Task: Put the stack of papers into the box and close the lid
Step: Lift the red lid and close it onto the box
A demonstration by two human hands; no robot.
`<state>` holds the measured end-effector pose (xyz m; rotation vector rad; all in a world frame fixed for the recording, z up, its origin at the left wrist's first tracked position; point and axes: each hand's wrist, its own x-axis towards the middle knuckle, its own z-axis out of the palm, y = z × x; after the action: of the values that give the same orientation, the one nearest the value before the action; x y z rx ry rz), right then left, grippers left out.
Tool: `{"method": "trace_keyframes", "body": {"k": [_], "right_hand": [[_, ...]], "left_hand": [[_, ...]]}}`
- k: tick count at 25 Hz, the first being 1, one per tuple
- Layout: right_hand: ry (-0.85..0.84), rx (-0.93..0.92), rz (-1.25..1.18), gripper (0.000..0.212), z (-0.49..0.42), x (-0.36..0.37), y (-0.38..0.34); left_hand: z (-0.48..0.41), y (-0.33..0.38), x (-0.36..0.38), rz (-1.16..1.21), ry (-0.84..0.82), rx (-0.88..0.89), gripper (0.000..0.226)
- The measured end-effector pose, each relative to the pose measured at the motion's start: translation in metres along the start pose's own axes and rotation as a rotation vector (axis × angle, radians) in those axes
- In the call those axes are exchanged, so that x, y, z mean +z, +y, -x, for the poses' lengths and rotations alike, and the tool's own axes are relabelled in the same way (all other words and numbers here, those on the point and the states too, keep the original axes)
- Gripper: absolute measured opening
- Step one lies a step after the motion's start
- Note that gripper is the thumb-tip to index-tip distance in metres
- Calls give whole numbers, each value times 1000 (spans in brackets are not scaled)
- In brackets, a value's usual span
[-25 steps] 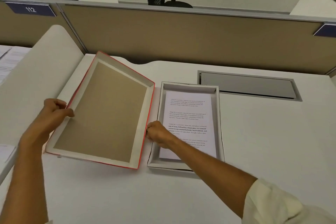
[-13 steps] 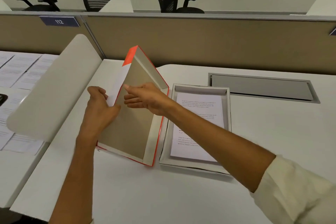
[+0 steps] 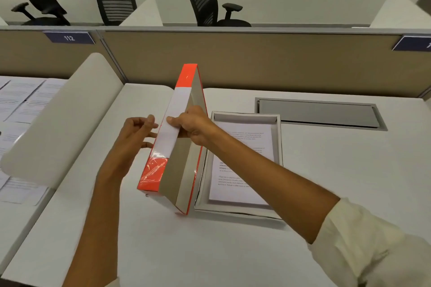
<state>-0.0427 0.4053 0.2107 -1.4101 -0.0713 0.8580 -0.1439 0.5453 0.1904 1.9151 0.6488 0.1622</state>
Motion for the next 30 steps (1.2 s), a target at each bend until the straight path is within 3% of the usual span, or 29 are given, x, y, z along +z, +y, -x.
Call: {"method": "trace_keyframes", "body": {"k": [4,7,11,15,21,24,30], "right_hand": [[5,10,-111,39,23,-26,-4],[-62,-9,-204,39,42,-54,-12],[-180,-39,-215,33,65,-102,-14],[-163,-79,-155,19,84,-153,2],[146,-119,24,48,93,-214,58],[353,-78,150,46,88,-234,97],[486,-31,413,55,74,-253,155]], "left_hand": [[-12,-38,27,-78,-7,-125,59],[-17,-72,36,-140,-108,-323,70],[-14,-95,48,236,-291,-471,72],[-14,-88,69,279,-281,-396,63],[-12,-75,107,93,-292,-124,62],[-8,-73,129,-8,-266,-47,58],[4,-86,163,-159,-228,-16,71]]}}
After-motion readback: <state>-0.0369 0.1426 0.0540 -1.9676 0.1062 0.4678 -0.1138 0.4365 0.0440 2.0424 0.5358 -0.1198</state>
